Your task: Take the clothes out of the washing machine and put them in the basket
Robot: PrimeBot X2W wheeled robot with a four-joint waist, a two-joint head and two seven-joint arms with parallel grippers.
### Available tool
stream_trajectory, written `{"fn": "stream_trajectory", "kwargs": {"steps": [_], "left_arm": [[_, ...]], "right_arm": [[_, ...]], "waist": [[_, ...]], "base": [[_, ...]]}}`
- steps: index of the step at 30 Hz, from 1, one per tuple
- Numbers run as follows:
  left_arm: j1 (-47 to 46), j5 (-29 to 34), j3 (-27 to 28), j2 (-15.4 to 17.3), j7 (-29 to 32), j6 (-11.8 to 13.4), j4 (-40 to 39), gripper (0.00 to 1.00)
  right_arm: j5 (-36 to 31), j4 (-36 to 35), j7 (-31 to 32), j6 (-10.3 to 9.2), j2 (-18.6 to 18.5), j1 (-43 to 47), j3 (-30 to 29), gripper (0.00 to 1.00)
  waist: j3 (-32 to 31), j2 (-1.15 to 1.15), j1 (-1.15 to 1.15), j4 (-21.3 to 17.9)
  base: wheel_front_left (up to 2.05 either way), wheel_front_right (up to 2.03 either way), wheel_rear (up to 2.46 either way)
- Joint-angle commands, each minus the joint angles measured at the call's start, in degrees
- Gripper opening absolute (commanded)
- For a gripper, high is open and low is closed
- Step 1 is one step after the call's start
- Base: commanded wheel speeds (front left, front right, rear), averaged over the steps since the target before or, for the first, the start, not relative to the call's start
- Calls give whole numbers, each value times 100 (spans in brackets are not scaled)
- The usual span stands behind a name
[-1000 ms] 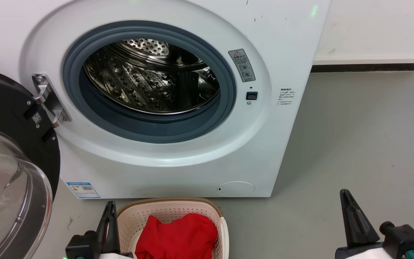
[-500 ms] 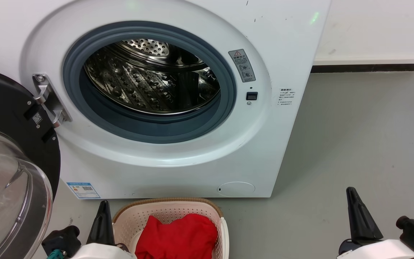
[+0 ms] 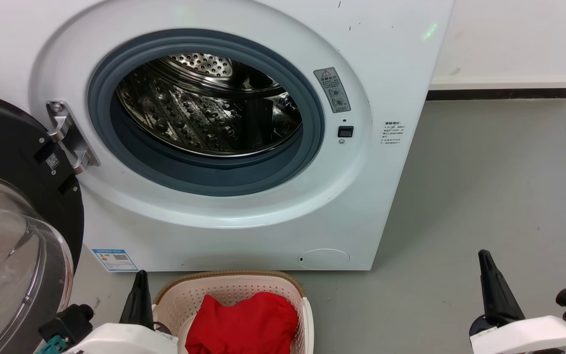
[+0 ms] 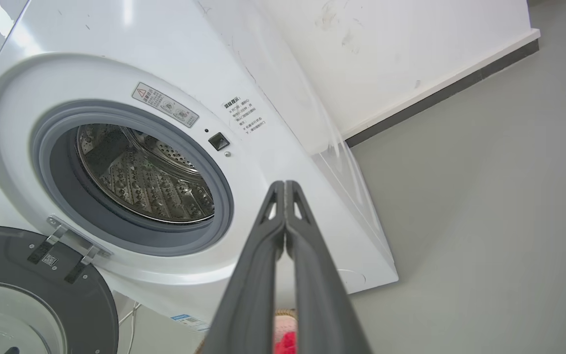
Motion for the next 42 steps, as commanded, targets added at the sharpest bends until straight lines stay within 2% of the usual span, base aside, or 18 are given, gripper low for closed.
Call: {"fn": "stream_trajectory", "kwargs": {"steps": [1,13,42], "left_arm": [[-180,-267,48,4,47,-58,-42,0],[-316,-1262,141,3,285,-177,58,0],[-595,-3173,320,3,745,-411,249,0]], "right_arm": [[286,-21,53,0,-49,-173,-25,0],[1310,112,270,0,-73,-325,-73,0],[3238,375,721,0,-83,-611,-214,0]], "waist": [[-1,0,0,2],[-9,0,0,17],[-27,0,0,51]], "base": [[0,0,0],[0,0,0],[0,0,0]]}}
